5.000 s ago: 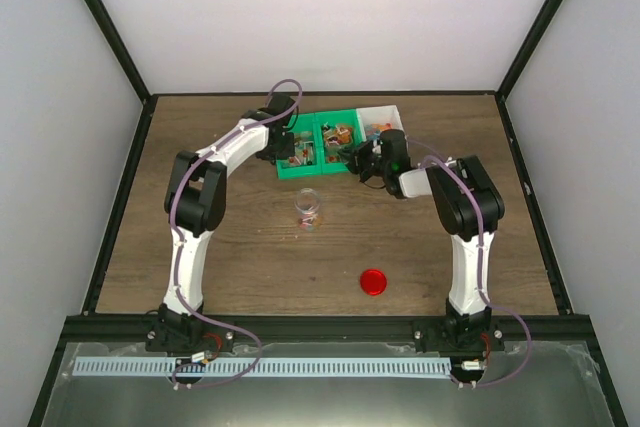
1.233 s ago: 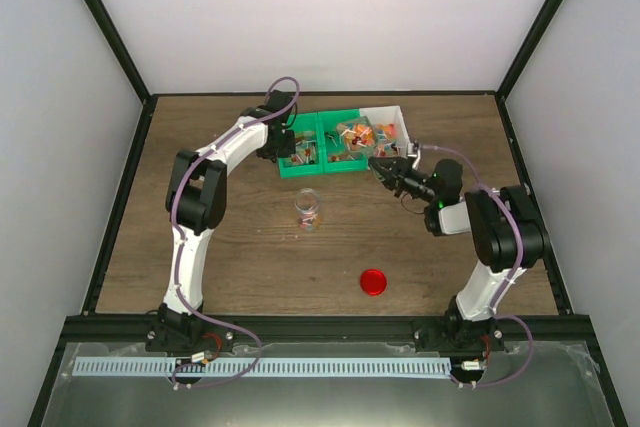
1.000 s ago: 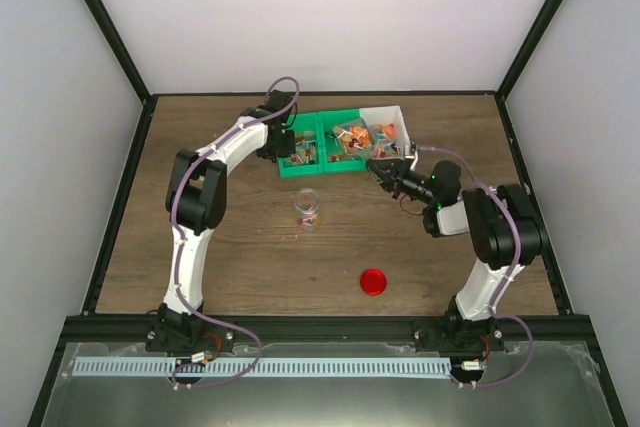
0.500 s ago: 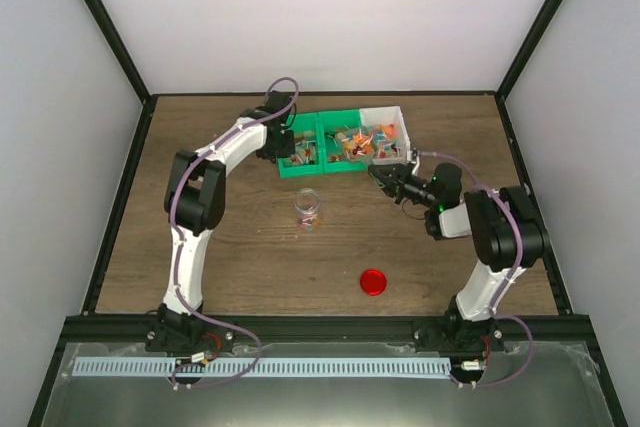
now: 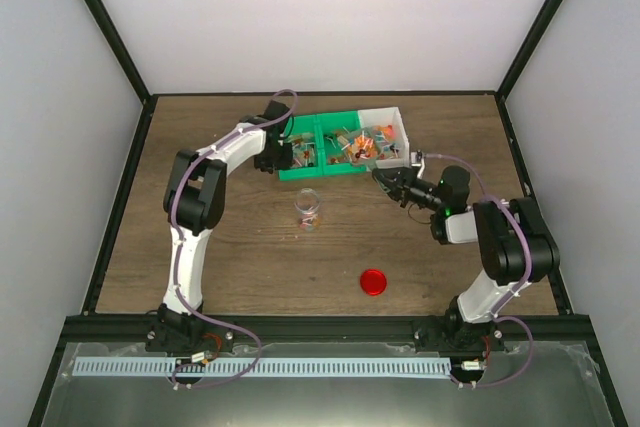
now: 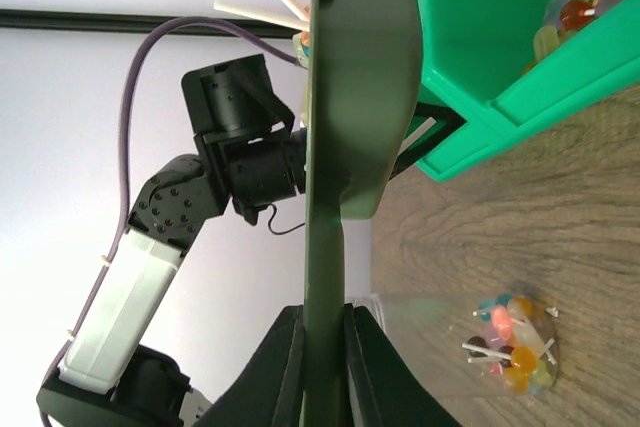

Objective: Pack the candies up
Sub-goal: Scoop the fake candies from the storage box.

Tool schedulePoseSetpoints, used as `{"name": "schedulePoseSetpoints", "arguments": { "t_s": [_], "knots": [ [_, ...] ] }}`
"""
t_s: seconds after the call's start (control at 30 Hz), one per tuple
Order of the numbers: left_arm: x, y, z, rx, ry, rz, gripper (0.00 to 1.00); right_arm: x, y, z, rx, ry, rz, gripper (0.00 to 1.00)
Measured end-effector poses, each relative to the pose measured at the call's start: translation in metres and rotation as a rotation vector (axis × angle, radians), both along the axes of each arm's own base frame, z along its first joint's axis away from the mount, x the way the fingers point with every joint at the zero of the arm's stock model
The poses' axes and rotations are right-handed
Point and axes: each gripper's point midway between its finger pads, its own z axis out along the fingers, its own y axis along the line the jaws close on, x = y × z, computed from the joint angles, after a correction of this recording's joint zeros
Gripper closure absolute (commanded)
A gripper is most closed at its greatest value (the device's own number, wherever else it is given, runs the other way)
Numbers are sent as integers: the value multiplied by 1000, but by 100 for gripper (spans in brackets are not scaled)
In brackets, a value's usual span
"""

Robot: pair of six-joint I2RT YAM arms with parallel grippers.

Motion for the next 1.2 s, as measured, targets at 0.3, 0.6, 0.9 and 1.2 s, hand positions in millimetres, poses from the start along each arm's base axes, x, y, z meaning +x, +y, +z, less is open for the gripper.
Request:
{"name": "schedulePoseSetpoints", "arguments": {
  "t_s": [0.3, 0.6, 0.9, 1.2],
  "knots": [
    [-6, 1, -1, 4, 18, -19, 54, -17, -1, -3, 16, 18, 32, 99],
    [-10, 9, 16, 37, 7, -11, 48, -55, 11, 24, -102, -73, 137, 99],
    [-6, 13, 36, 47, -32, 6, 47, -110, 21, 38, -169, -100, 241, 99],
    [-20, 20, 105, -8, -156, 55, 44, -141, 18, 43, -195, -72, 257, 99]
  ]
}}
